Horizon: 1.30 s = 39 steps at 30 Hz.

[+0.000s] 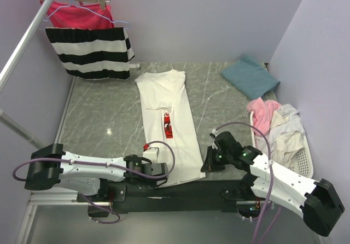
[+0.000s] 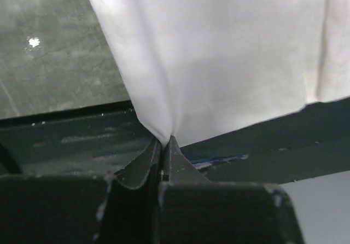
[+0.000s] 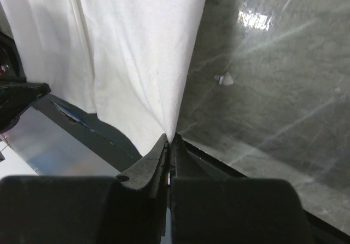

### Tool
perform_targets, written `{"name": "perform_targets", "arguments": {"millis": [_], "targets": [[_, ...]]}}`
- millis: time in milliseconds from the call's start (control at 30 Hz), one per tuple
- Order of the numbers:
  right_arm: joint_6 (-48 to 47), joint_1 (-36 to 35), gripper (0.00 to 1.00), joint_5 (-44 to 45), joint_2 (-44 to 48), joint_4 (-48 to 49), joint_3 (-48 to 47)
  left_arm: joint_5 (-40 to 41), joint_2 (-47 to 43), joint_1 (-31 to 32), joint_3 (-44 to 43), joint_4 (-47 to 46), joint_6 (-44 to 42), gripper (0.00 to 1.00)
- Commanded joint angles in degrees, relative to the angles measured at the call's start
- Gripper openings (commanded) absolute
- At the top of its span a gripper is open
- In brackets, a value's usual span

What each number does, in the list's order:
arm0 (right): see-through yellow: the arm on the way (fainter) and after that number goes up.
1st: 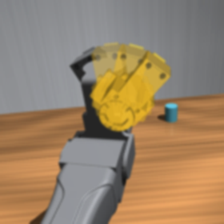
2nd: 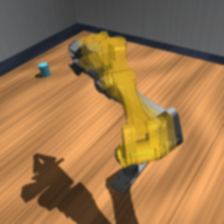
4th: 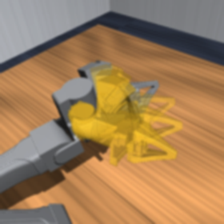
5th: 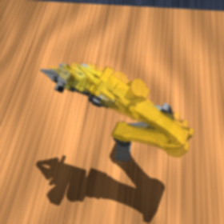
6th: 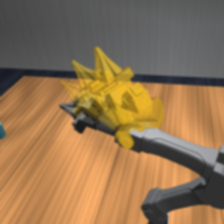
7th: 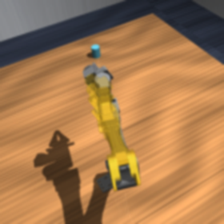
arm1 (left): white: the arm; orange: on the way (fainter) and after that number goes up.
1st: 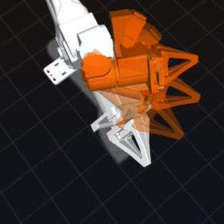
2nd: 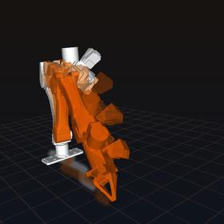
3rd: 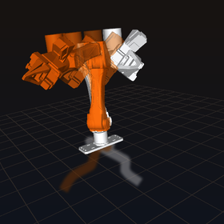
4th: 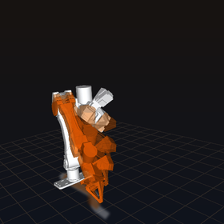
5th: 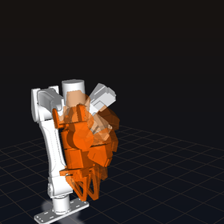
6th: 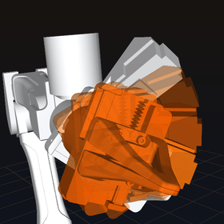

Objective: Fold and stack the t-shirts
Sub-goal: Grab the bottom of the folded rectangular tshirt with both arms, then fold the folded rectangular tshirt in 1/3 of the way

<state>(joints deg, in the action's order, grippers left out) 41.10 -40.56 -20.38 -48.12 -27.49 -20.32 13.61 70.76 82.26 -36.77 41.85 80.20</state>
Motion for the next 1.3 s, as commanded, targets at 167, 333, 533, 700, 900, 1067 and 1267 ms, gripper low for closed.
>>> {"name": "perform_targets", "arguments": {"millis": [167, 333, 533, 700, 900, 1067, 1267], "targets": [[-4.5, -0.3, 0.01, 5.5, -2.4, -0.1, -10.2, 16.6, -4.0, 0.5, -11.1, 13.0, 5.5, 0.01], [-8.7, -0.1, 0.01, 8.2, -11.2, 1.6, -17.6, 20.1, -2.8, -4.6, -13.5, 13.3, 2.4, 0.01], [-12.9, 1.7, 0.02, 9.0, -20.6, 2.3, -24.8, 21.4, -3.3, -13.6, -13.3, 9.1, -5.3, 0.01], [-15.3, 5.4, 0.01, 7.8, -26.3, 1.9, -30.6, 20.8, -0.9, -23.1, -14.0, 1.9, -14.7, 0.01], [-18.0, 9.2, 0.01, 4.7, -35.3, 2.3, -37.9, 18.1, 4.8, -31.3, -16.4, -5.5, -24.6, 0.01], [-19.9, 11.6, 0.00, 3.0, -43.7, 1.1, -45.4, 14.4, 10.3, -36.7, -18.0, -10.9, -30.7, 0.01], [-21.1, 13.9, 0.00, 2.4, -51.8, 0.1, -52.2, 12.2, 17.0, -42.3, -20.3, -16.2, -35.7, 0.01]]}}
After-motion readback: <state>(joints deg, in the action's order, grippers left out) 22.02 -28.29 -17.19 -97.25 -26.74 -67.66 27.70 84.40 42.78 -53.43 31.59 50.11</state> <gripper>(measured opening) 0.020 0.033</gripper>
